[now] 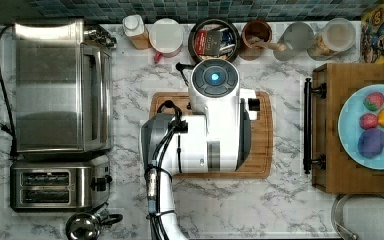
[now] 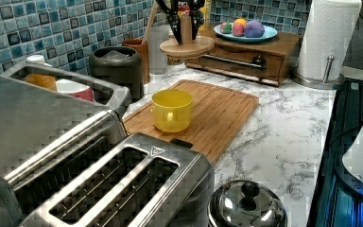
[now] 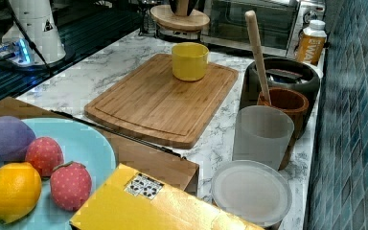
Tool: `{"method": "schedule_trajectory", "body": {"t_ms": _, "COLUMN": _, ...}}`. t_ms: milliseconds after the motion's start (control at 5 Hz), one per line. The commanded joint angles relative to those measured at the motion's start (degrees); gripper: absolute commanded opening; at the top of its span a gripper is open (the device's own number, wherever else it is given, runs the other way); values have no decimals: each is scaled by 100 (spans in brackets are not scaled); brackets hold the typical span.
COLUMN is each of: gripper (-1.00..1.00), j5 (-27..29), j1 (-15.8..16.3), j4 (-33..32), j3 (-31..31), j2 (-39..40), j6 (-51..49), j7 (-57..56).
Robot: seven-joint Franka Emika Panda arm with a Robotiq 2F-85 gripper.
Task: Put the lid on the tea container.
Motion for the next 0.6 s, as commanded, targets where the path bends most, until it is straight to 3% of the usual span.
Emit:
{"method": "schedule_trajectory", "body": {"t_ms": 200, "gripper": -100, "j5": 219, "j1": -63, "j4": -183, "j3": -17, "j2": -102, "j6": 447, "j7": 156}}
{"method": "schedule_trajectory", "body": {"t_ms": 600, "gripper": -100, "j5": 424, "j1": -100, "j4": -436, "j3": -82, "j2": -515, "j6": 1786, "j7": 138}}
